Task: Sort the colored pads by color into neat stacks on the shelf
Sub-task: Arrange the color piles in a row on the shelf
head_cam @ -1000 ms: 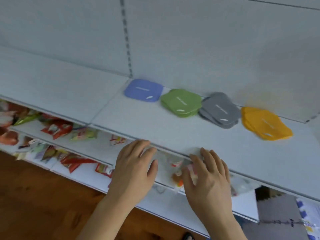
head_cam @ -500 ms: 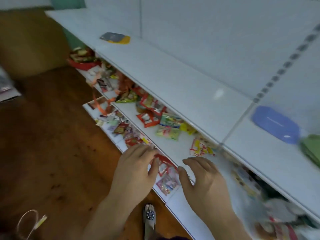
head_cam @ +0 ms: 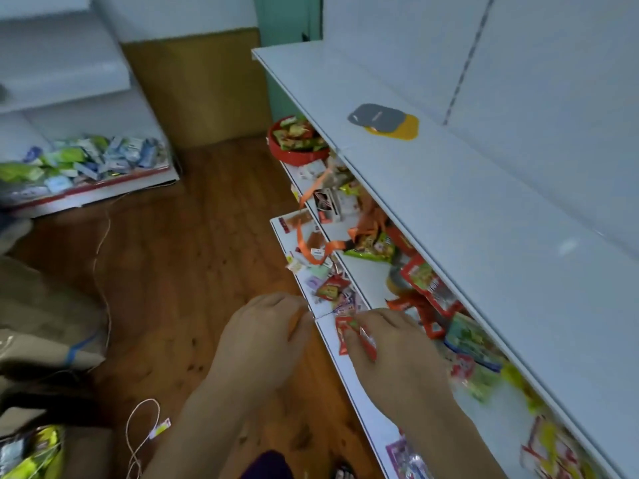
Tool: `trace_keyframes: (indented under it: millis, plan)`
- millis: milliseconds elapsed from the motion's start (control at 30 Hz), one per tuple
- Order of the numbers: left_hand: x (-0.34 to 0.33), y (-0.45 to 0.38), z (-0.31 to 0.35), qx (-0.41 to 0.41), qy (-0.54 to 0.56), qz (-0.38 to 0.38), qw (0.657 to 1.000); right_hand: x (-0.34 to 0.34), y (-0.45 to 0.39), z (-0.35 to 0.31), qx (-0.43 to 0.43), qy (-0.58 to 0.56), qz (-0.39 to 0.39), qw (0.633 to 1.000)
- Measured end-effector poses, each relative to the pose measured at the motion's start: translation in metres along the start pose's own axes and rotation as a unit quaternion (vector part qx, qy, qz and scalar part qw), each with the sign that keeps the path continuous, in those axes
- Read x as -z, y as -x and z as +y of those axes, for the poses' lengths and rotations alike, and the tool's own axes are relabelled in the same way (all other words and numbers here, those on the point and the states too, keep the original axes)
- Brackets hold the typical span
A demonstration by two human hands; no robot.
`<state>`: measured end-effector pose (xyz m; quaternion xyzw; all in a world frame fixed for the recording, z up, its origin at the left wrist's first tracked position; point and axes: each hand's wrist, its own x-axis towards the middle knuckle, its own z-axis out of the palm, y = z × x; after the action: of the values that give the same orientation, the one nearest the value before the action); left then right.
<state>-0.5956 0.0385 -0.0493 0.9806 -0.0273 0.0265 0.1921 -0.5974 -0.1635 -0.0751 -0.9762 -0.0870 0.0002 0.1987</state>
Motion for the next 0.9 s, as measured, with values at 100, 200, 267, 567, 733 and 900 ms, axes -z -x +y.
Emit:
trace_keyframes:
  millis: [100,200,267,567,733,900]
  plan:
    - [0.005,-0.042,-0.035,0.003,0.011,-0.01,1.0,-0.009,-0.052,-0.019,0.008,0.009,-0.008,1.0]
    - [0.008,-0.093,-0.071,-0.004,0.032,-0.016,0.999,-0.018,-0.102,-0.041,-0.002,0.014,-0.005,1.0]
    - [0.012,-0.131,-0.094,-0.017,0.038,-0.016,0.999,-0.021,-0.136,-0.056,-0.019,0.011,0.017,1.0]
    - [0.039,-0.289,-0.13,-0.148,0.036,-0.046,0.987,-0.018,-0.235,-0.082,-0.123,0.017,0.16,0.979]
    - [0.035,-0.365,-0.114,-0.228,0.067,-0.058,0.97,-0.005,-0.282,-0.066,-0.176,0.03,0.243,0.954]
    - [0.03,-0.445,-0.09,-0.286,0.048,-0.049,0.956,0.0,-0.341,-0.035,-0.233,0.02,0.297,0.926]
